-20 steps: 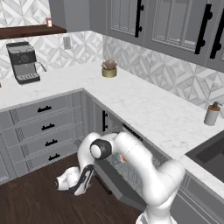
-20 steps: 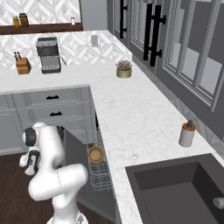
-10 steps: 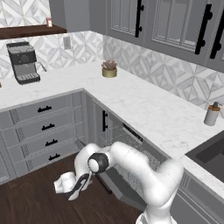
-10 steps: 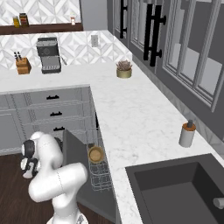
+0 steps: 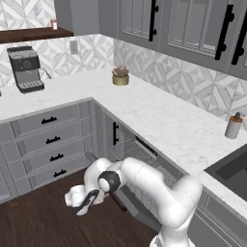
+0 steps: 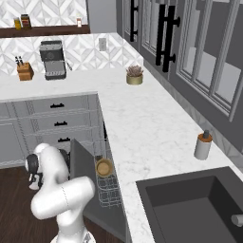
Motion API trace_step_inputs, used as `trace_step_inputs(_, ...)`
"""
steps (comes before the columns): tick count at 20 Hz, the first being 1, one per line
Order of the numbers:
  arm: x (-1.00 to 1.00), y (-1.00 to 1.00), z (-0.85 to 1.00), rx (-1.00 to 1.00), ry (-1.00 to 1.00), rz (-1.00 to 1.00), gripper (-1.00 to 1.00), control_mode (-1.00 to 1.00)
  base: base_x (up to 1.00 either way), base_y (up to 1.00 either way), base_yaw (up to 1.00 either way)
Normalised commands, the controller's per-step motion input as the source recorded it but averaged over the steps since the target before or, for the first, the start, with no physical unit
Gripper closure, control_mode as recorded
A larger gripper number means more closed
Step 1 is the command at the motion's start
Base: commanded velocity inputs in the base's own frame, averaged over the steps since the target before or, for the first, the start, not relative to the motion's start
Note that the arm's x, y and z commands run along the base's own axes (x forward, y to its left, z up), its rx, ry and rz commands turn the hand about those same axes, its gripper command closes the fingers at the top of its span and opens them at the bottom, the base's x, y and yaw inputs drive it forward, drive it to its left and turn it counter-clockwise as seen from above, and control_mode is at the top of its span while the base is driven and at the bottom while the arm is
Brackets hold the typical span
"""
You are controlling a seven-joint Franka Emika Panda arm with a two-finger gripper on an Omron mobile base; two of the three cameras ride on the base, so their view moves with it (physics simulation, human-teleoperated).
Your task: Pick up the cup and bowl from the counter, place them in the dishwasher, and close the dishwasher door.
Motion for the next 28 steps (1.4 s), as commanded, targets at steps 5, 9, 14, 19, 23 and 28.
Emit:
trace_step_inputs(5,0.0,-1.0,0.07,-0.16,-0.02,0.13,-1.0,-1.0,0.0,0.0,0.0)
trace_step_inputs(9,0.02,-1.0,0.0,-0.27,0.04,0.11,-1.0,-1.0,0.0,0.0,0.0)
trace_step_inputs(14,0.1,-1.0,0.0,-0.27,0.14,0.08,-1.0,-1.0,0.0,0.0,0.0)
trace_step_inputs(19,0.16,-1.0,0.0,-0.22,0.2,0.07,-1.0,-1.0,0.0,0.0,0.0)
trace_step_inputs(23,0.25,-1.0,0.0,-0.05,0.16,0.13,-1.0,-1.0,0.0,0.0,0.0)
trace_step_inputs(28,0.32,-1.0,0.0,0.0,0.12,0.11,-1.0,-1.0,0.0,0.0,0.0)
